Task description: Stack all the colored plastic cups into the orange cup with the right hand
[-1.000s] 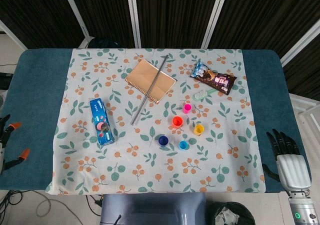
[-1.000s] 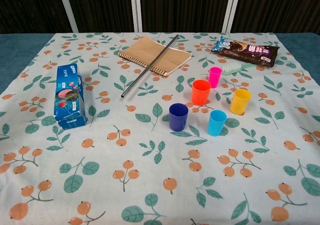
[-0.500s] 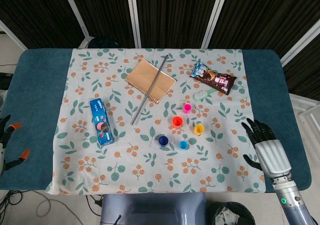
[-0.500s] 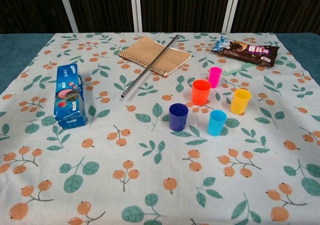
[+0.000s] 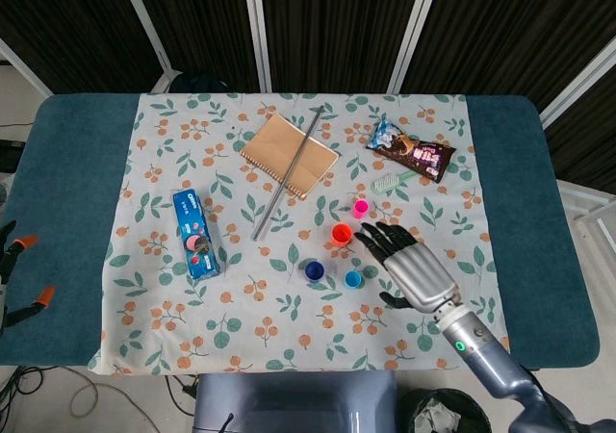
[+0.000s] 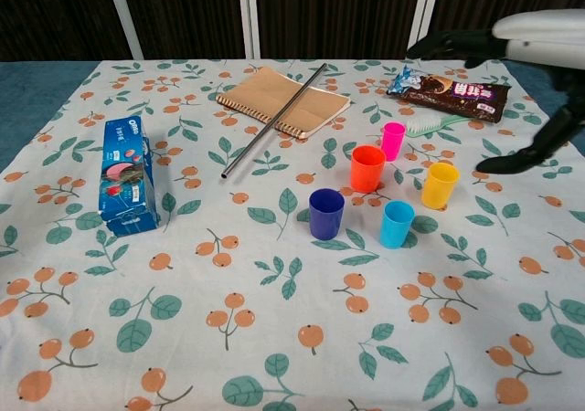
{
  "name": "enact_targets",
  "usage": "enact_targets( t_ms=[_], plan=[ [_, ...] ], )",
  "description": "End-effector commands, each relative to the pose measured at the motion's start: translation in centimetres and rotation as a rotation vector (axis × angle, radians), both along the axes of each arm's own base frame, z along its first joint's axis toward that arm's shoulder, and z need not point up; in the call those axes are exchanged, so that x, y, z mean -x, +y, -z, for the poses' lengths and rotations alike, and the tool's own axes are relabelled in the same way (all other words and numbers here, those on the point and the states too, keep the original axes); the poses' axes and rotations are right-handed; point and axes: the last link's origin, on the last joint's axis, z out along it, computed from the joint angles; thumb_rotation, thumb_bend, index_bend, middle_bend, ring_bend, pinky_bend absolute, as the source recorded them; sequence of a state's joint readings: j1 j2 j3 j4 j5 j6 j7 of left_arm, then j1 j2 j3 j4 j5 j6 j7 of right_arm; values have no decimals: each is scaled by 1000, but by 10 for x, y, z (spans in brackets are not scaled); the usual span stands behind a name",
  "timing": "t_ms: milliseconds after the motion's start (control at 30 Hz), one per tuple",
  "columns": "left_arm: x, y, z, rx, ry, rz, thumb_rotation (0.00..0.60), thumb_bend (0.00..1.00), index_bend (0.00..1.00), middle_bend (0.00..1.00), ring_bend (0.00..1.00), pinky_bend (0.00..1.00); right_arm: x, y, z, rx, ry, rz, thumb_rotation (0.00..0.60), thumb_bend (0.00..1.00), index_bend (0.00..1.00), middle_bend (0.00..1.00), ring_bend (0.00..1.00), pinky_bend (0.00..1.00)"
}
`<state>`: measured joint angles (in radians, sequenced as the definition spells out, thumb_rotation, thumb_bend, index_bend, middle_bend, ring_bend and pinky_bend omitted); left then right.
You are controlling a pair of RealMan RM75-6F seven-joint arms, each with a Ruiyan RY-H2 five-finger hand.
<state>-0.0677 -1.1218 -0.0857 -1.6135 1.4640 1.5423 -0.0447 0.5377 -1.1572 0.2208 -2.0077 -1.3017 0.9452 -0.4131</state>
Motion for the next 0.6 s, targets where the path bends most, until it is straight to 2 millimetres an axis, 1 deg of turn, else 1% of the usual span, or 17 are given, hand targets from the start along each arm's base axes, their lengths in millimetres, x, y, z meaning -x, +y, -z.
enact_targets(
  t_ms=[33, 167, 333, 600],
  plan=[
    [0, 0, 0, -1, -2, -1, 600, 218, 206, 11, 0, 0, -33, -15, 26, -46, -11, -35, 600, 295, 78, 0, 32, 122],
    [1, 0, -1, 0, -6, -4, 600, 218, 206, 11, 0, 0, -47, -22, 46, -61, -9, -26, 600, 296, 141, 0, 33, 122],
    [1, 1, 0, 4, -9, -8, 600, 218, 206, 11, 0, 0, -60, -26, 68, -79, -11, -5, 600, 295, 200, 0, 54, 122],
    [2, 2, -1, 3, -16, -13, 600, 218, 206, 11, 0, 0, -71, -31, 97, -91, -6, 10, 600, 310, 255, 0, 66, 122]
  ],
)
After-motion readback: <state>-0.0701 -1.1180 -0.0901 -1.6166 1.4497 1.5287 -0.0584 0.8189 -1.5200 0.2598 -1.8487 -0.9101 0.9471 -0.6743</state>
